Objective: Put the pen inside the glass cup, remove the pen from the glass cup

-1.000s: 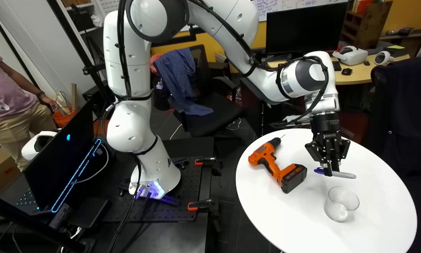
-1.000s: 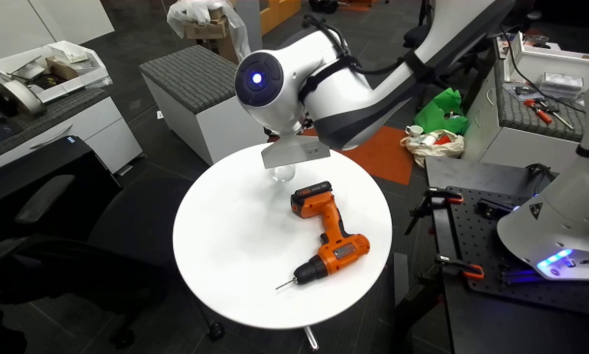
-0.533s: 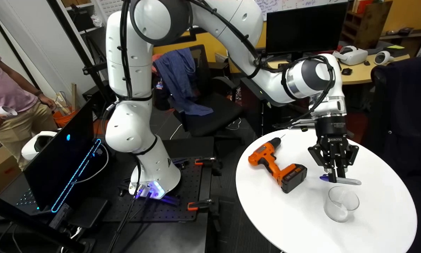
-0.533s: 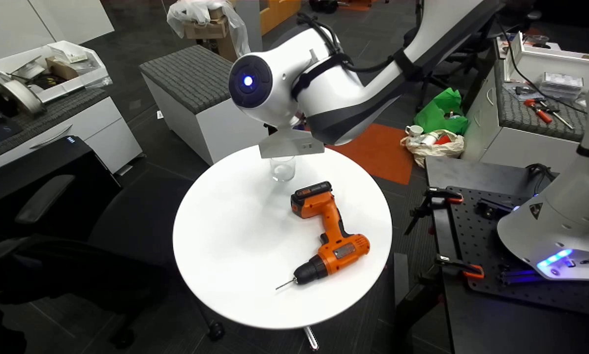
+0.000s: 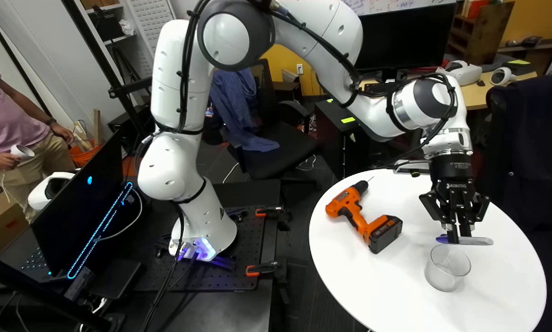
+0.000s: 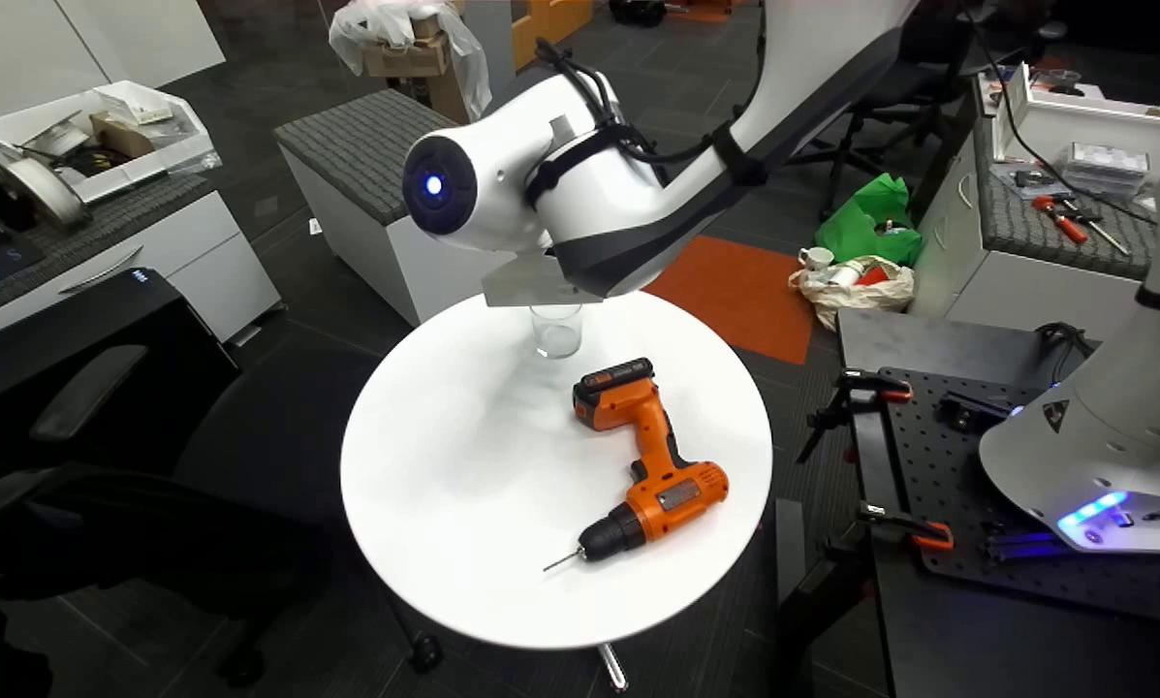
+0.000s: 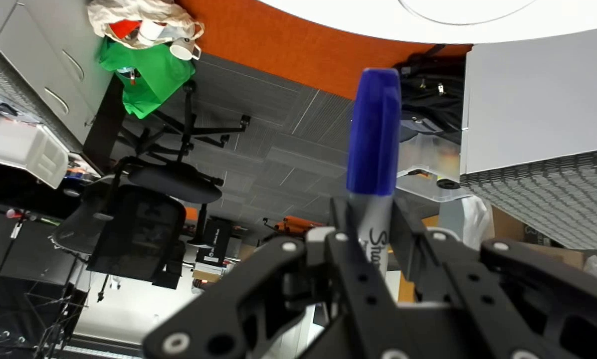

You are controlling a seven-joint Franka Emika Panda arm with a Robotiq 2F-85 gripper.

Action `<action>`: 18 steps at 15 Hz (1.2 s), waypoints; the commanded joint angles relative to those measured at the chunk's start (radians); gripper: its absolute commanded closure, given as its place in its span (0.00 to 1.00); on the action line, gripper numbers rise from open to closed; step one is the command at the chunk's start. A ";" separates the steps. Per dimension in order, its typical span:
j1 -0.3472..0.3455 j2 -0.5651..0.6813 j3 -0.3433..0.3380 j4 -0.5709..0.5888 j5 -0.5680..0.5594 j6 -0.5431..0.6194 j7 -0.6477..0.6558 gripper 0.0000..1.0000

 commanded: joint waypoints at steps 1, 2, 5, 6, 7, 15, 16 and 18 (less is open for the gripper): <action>-0.012 0.084 0.026 0.106 -0.008 -0.062 0.014 0.94; -0.012 0.104 0.027 0.125 -0.005 -0.067 0.012 0.94; -0.010 0.160 0.028 0.173 0.001 -0.079 0.005 0.94; -0.010 0.177 0.028 0.188 0.005 -0.081 0.001 0.94; -0.010 0.194 0.028 0.205 0.010 -0.085 -0.004 0.94; -0.005 0.283 0.026 0.310 0.025 -0.119 -0.012 0.94; -0.004 0.293 0.025 0.323 0.026 -0.122 -0.011 0.94; -0.003 0.313 0.025 0.347 0.029 -0.128 -0.014 0.94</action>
